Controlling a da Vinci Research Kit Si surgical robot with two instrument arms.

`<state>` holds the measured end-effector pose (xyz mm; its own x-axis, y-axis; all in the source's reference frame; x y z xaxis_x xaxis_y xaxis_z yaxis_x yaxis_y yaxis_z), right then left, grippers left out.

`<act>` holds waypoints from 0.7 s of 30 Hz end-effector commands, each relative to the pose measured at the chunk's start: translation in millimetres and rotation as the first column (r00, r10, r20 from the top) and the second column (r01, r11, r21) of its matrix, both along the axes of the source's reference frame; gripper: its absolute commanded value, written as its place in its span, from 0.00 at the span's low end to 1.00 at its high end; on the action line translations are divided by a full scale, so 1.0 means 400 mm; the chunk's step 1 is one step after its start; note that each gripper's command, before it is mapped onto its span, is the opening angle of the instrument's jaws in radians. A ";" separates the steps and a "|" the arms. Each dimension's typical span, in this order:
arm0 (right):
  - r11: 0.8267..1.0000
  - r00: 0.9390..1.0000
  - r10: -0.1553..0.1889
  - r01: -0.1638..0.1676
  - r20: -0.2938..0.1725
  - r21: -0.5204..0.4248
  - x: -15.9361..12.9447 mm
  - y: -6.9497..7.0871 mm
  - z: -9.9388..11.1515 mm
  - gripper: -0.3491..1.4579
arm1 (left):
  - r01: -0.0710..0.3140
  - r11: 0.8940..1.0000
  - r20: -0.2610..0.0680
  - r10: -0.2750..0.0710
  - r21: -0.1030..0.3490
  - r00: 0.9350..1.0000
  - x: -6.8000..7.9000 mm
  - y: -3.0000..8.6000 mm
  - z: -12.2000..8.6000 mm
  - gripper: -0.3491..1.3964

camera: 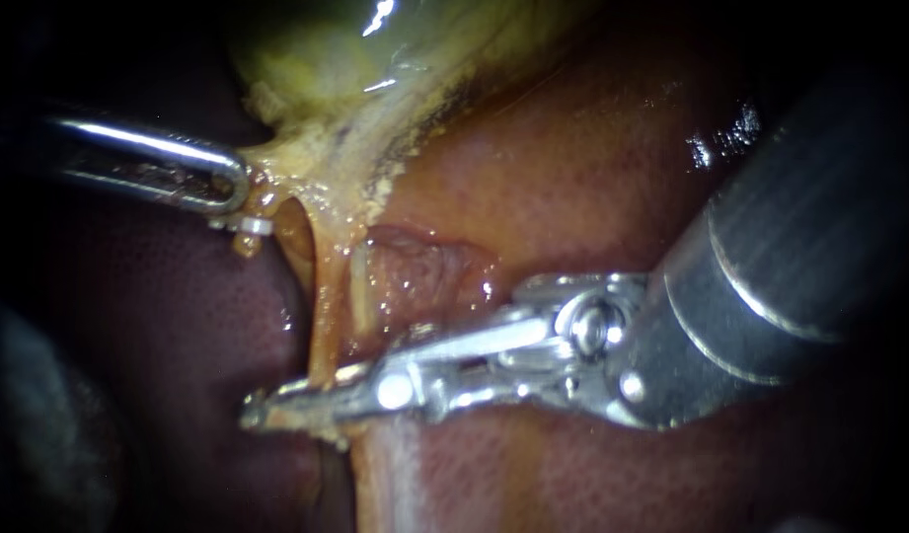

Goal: Going back first clip right tube

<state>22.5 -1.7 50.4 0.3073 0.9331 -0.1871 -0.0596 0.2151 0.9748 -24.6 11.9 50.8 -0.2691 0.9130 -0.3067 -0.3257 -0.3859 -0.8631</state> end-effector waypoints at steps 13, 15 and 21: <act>0.959 0.995 -0.051 0.026 -0.084 -0.281 -0.0006 0.0002 0.0078 0.42 | -0.001 1.000 0.000 0.001 -0.001 1.000 0.0001 0.0000 0.0004 0.00; 0.942 0.993 -0.067 0.031 -0.096 -0.334 -0.0008 -0.0004 0.0102 0.43 | -0.001 1.000 0.000 0.001 -0.001 1.000 0.0001 0.0000 0.0004 0.00; 0.852 0.994 -0.073 0.023 -0.076 -0.523 -0.0034 -0.0018 0.0163 0.47 | 0.000 1.000 0.000 0.000 -0.001 1.000 0.0001 -0.0001 0.0005 0.00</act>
<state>20.7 -2.4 57.1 0.3133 0.6577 -0.6851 0.0503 0.7089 0.7035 -24.6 11.9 51.0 -0.2696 0.9126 -0.3074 -0.3255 -0.3868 -0.8628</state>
